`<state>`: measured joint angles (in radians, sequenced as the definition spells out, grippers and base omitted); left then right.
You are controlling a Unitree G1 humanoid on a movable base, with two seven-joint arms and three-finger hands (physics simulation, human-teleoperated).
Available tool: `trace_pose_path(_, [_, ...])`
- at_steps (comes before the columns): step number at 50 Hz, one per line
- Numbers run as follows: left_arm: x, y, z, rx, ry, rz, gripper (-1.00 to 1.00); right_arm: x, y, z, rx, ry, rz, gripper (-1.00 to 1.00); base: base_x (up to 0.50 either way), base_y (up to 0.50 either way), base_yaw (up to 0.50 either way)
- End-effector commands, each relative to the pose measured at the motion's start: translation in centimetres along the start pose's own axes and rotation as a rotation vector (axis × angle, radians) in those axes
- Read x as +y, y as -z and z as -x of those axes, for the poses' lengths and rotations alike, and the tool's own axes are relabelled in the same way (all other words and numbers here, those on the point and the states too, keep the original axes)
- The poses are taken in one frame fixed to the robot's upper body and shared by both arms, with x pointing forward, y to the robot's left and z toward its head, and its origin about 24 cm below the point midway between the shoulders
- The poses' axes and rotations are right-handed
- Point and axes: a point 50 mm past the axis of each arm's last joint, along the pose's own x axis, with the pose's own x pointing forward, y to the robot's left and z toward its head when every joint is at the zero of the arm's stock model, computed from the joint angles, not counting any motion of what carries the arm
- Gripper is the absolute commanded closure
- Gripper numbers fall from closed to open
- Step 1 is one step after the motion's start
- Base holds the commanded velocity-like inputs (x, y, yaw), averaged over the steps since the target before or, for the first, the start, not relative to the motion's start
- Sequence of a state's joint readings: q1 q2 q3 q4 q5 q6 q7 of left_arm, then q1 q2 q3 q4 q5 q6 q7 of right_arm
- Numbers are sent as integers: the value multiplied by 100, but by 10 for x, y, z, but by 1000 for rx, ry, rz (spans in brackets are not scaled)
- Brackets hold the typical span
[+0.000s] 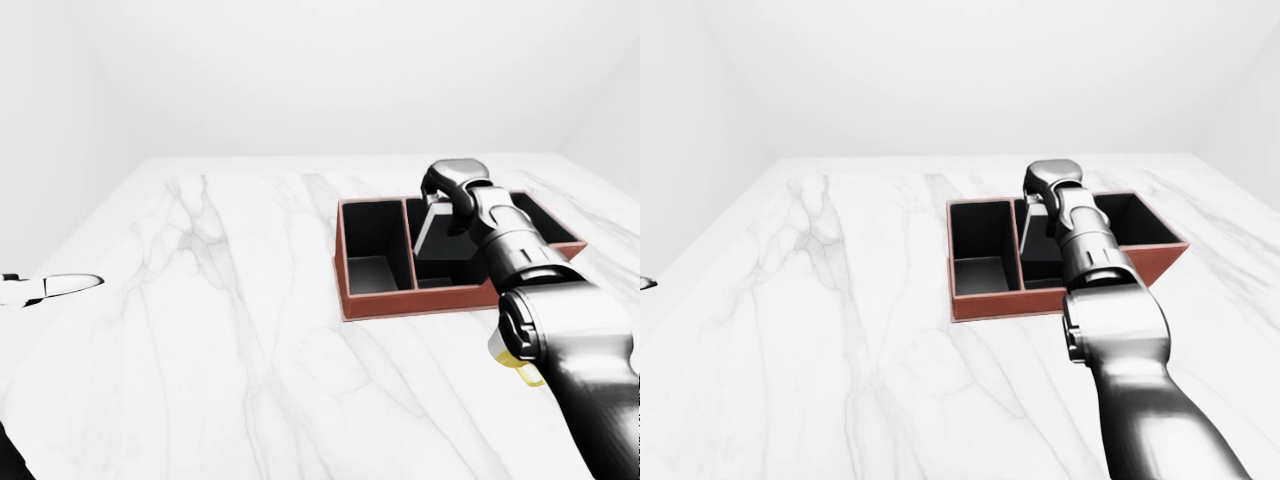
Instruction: Pick up the book and place it in the caddy.
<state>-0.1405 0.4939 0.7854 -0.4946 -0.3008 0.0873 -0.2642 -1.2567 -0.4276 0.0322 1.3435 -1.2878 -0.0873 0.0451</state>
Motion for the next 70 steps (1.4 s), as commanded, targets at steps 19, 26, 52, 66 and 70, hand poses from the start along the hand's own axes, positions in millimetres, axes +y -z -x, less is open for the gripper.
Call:
trace_pose_path(19, [1, -1, 1, -4, -5, 1, -100, 15, -5, 1, -17, 74, 68, 100, 0, 0, 0])
trace_pose_path(26, [1, 1, 0, 2, -5, 3, -100, 15, -2, 1, -8, 78, 91, 100, 0, 0, 0])
trace_pose_path(52, [2, 0, 1, 2, -8, 3, -100, 23, 5, 3, 8, 91, 79, 100, 0, 0, 0])
trace_pose_path(66, [2, 0, 1, 0, -7, 2, -100, 33, 0, 4, -4, 88, 64, 100, 0, 0, 0])
trace_pose_path(70, [2, -4, 0, -15, -7, -1, -100, 36, -1, 4, -6, 90, 62, 100, 0, 0, 0])
